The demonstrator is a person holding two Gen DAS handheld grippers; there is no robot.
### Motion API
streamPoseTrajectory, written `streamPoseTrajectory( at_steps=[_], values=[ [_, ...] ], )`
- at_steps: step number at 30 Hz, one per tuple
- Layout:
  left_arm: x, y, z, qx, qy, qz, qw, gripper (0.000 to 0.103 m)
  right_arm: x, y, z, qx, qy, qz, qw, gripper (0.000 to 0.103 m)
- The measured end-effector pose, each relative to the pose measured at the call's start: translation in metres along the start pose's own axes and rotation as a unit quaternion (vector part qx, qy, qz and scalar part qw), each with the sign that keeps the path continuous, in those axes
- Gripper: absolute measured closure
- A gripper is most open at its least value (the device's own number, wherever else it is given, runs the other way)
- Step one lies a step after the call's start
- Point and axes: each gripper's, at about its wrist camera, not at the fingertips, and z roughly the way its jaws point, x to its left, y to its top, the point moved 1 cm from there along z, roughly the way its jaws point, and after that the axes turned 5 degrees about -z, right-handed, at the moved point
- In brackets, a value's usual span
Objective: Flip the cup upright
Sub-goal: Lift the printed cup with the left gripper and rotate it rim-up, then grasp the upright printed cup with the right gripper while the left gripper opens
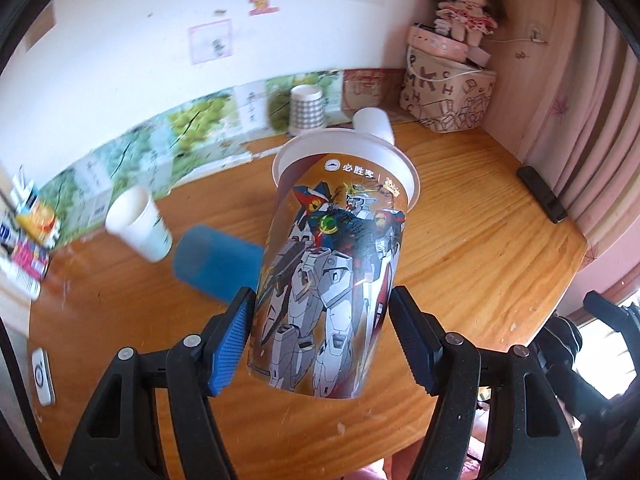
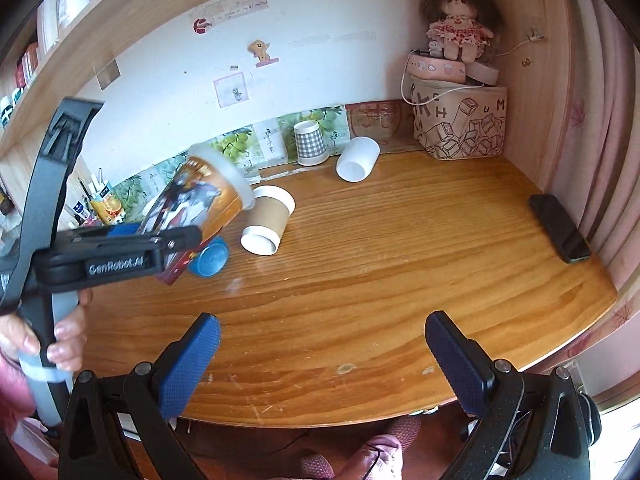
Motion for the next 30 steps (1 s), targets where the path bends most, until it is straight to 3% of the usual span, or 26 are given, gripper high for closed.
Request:
streamPoseTrajectory(
  at_steps=[6,17,27,30],
  values=[
    [0.019,-0.035,0.005,0.025,-0.004,-0.046,0.9986,0.031,0.014,-0.006,-0.006,0.009,-0.010,-0.003,1.000,0.000],
    [0.025,-0.069,0.030,0.063,-0.006,-0.098,0.9931,0.034,0.009,-0.013,0.002,0.064,0.020,0.026,0.997,0.000],
    [0.018,-0.083,0.041,0.087,-0.036,-0.159,0.9827,0.034,-0.006,-0.001,0.037,0.119,0.110,0.084,0.983,0.000],
    [0.016,-0.086,0.041,0.092,-0.052,-0.176,0.9786,0.034,-0.006,0.003,0.048,0.136,0.120,0.080,0.980,0.000]
  ],
)
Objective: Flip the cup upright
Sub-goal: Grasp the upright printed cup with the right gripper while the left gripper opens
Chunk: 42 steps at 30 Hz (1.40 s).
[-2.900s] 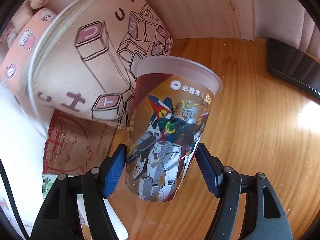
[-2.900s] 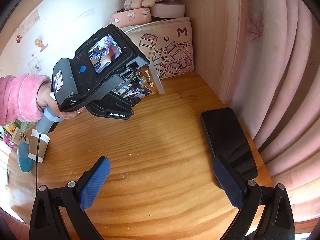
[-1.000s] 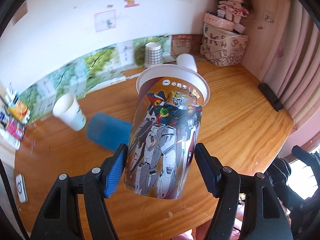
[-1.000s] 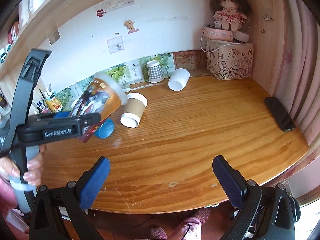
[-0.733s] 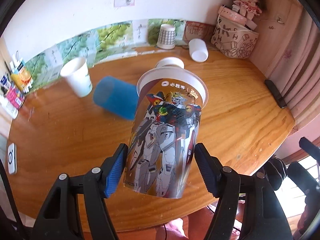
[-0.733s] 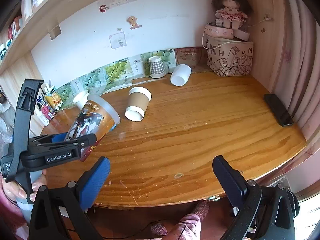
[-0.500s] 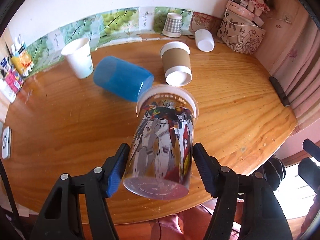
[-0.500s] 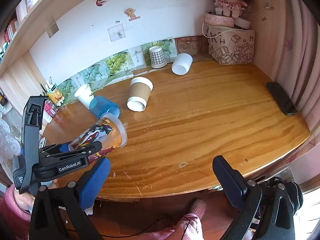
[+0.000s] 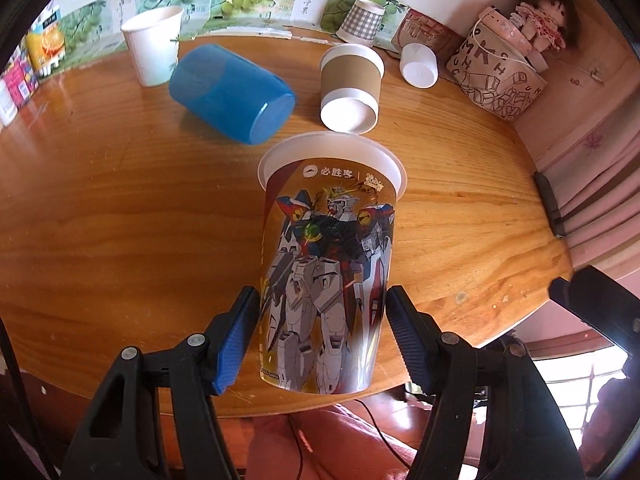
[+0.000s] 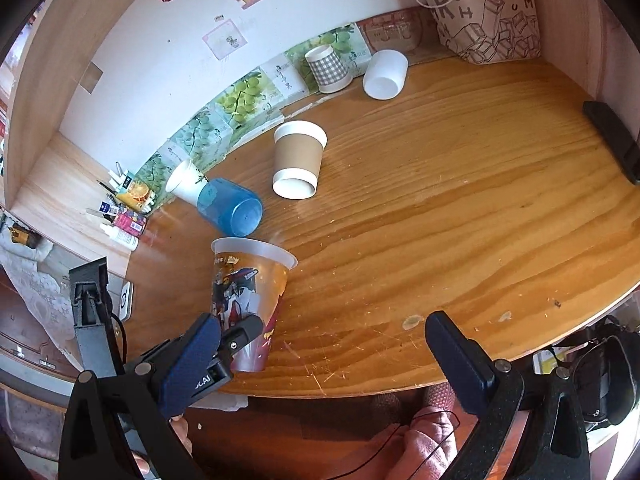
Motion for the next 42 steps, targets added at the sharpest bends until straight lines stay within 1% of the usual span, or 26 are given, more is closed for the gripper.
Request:
streamPoseTrajectory(
  at_steps=[2,6,11,13,14,15,17,19,24,28,31,36,42],
  values=[
    [0.000,-0.002,-0.001,0.000,-0.006,-0.007,1.0000,0.034,0.000,0.005,0.006,0.011,0.007,-0.007,1.000,0.000],
    [-0.001,-0.005,-0.002,-0.001,-0.023,-0.023,0.9995,0.034,-0.002,0.018,0.020,0.032,0.041,-0.001,0.999,0.000],
    [-0.002,-0.006,-0.004,0.003,-0.044,-0.049,0.9978,0.033,-0.001,0.033,0.038,0.064,0.066,-0.004,0.996,0.000],
    [-0.003,-0.006,-0.004,0.004,-0.052,-0.058,0.9969,0.031,0.000,0.036,0.044,0.078,0.074,-0.008,0.994,0.000],
    [-0.005,-0.006,-0.005,0.004,-0.052,-0.061,0.9968,0.028,0.002,0.038,0.048,0.084,0.077,-0.010,0.993,0.000],
    [-0.006,-0.007,-0.006,0.003,-0.052,-0.063,0.9967,0.027,0.003,0.040,0.051,0.090,0.080,-0.013,0.993,0.000],
    [-0.009,-0.007,-0.008,-0.001,-0.047,-0.068,0.9966,0.027,0.004,0.043,0.058,0.105,0.091,-0.014,0.990,0.000],
    [-0.010,-0.007,-0.010,0.000,-0.045,-0.074,0.9963,0.025,0.003,0.045,0.065,0.121,0.101,-0.010,0.987,0.000],
    [-0.010,-0.011,-0.016,0.004,-0.037,-0.100,0.9943,0.022,-0.003,0.047,0.083,0.167,0.126,0.012,0.978,0.000],
    [-0.008,-0.015,-0.026,-0.012,-0.023,-0.115,0.9930,0.022,-0.008,0.047,0.095,0.195,0.130,0.027,0.972,0.000],
    [-0.006,-0.017,-0.030,-0.013,-0.006,-0.130,0.9915,0.021,-0.012,0.047,0.106,0.216,0.134,0.043,0.966,0.000],
    [0.002,-0.020,-0.035,-0.020,0.013,-0.163,0.9864,0.021,-0.017,0.046,0.119,0.242,0.139,0.061,0.958,0.000],
    [0.016,-0.023,-0.041,-0.029,0.035,-0.183,0.9820,0.021,-0.013,0.052,0.127,0.255,0.137,0.060,0.955,0.001]
  ],
)
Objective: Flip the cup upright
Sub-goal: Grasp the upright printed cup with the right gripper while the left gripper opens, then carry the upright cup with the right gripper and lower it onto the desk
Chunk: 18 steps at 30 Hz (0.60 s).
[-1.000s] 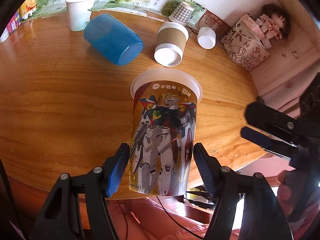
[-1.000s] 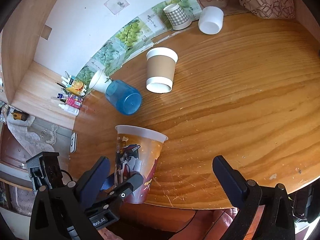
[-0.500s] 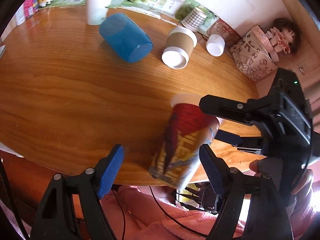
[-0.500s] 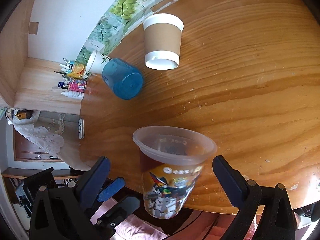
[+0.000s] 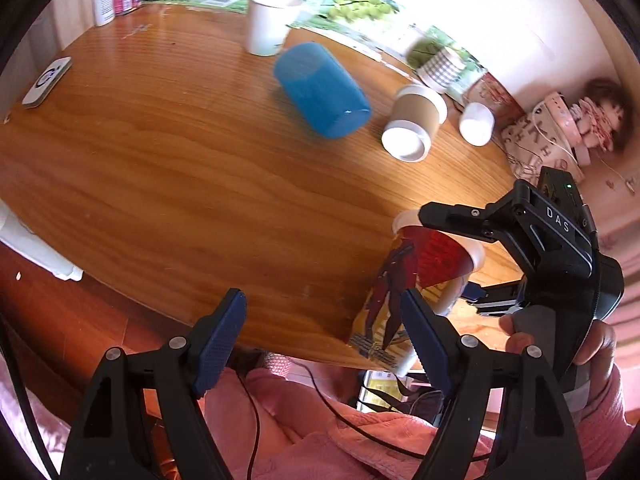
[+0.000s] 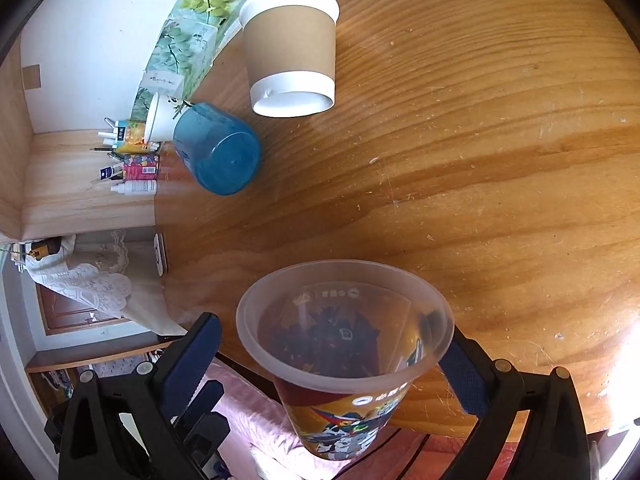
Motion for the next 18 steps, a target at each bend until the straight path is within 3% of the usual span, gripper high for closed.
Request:
streamPoseTrajectory(
  at_steps=[7,18],
  values=[
    [0.015,0.008,-0.001,-0.004,0.012,-0.008,0.9999,0.021,0.006,0.005,0.007,0.000,-0.019,-0.006,1.000,0.019],
    [0.029,0.049,-0.006,0.019,-0.010,0.078,0.9967,0.021,0.031,0.005,0.007,-0.072,-0.055,-0.017,0.996,0.020]
  ],
)
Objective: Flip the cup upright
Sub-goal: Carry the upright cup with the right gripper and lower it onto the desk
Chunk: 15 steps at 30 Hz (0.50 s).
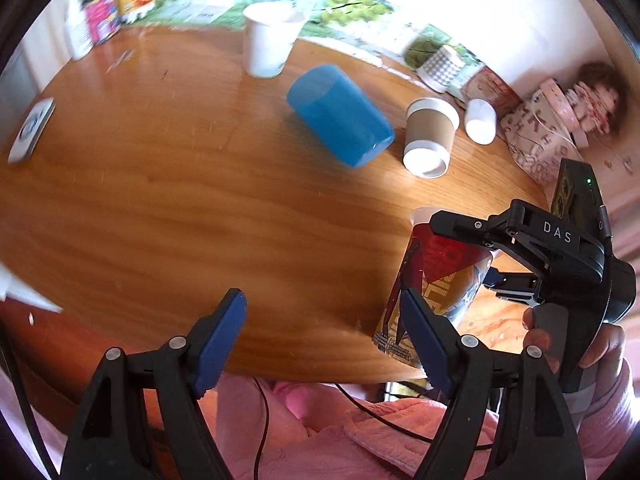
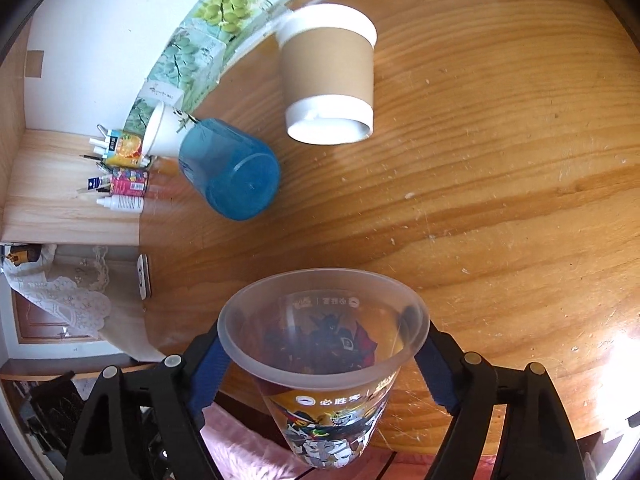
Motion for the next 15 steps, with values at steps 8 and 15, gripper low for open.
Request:
streamPoseTrajectory(
  at_steps=[8,15],
  values=[
    [0.013,0.035,-0.011,0.005,-0.028,0.073,0.9969,0.021,0.030,-0.009,-0.021,-0.114,-0.044,0.001,0.993,0.021],
    [0.023,0.058,-0.013,0.004,-0.045,0.110,0.9929,0.021,0.064,-0.022,-0.040,-0.214,-0.106,-0.045,0.970,0.021]
  ],
)
